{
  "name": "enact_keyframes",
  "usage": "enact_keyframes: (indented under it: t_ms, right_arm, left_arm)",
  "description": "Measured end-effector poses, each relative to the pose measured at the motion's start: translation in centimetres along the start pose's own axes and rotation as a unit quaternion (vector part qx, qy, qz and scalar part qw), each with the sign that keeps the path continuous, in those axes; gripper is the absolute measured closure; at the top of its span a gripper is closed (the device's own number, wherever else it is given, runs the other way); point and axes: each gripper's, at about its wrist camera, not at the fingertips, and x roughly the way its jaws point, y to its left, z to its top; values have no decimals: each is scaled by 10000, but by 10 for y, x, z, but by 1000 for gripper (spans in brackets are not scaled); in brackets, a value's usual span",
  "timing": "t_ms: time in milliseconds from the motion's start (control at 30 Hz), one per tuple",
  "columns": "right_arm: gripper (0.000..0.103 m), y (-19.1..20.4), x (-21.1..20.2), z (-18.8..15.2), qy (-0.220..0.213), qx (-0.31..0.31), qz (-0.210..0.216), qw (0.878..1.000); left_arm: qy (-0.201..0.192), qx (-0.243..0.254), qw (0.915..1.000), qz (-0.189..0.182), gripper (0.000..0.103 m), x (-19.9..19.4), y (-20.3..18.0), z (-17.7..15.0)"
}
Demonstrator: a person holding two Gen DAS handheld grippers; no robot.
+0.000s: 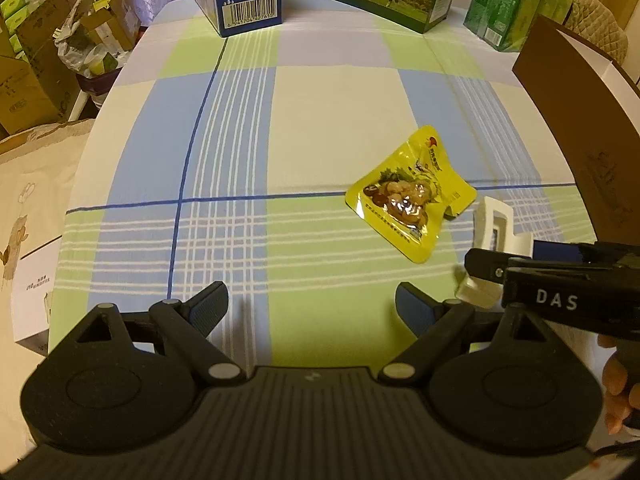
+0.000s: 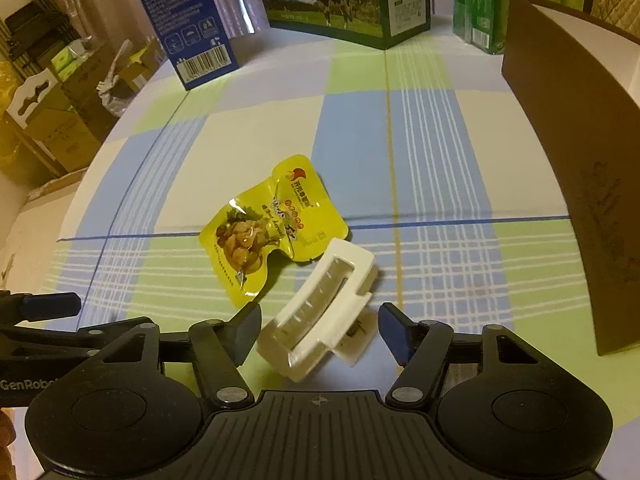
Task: Organize objects
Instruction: 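Close the right tool on the white clip while the left tool grasps the yellow pouch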
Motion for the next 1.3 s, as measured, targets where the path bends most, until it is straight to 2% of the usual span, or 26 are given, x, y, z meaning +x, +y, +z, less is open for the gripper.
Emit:
enact_keyframes:
  t_ms: [167, 300, 400, 567, 700, 967, 1167, 1300]
  right_arm:
    - [44, -2, 7, 3, 51, -120, -6, 9999]
    - [52, -10, 7, 4, 34, -302, -127, 9995]
    - [54, -21, 6, 5, -16, -323, -209, 9993]
    - [57, -48, 0, 8, -77, -139, -434, 9989]
    - [57, -67, -5, 10, -105, 46, -559, 9984]
    - [56, -80, -10, 9, -128, 185, -568, 9981]
    - [56, -82, -8, 11, -115, 172, -557, 9982]
    - [56, -82, -7, 12, -129, 156, -557, 9982]
  left_arm:
    - [13, 60, 10000, -51, 14, 5, 0, 7]
    - [2, 142, 9998, -160, 14, 9, -3, 12]
    - [-13, 267, 9992, -298, 14, 13, -7, 15]
    - [-74, 741, 9951, -658, 14, 24, -21, 23]
    - [-171, 1287, 9879, -853, 12, 33, -36, 35]
    - [-129, 2280, 9670, -1130, 10, 63, -61, 55]
    - [-10, 2489, 9604, -1250, 11, 82, -65, 66]
    - [32, 2628, 9551, -1371, 18, 84, -67, 66]
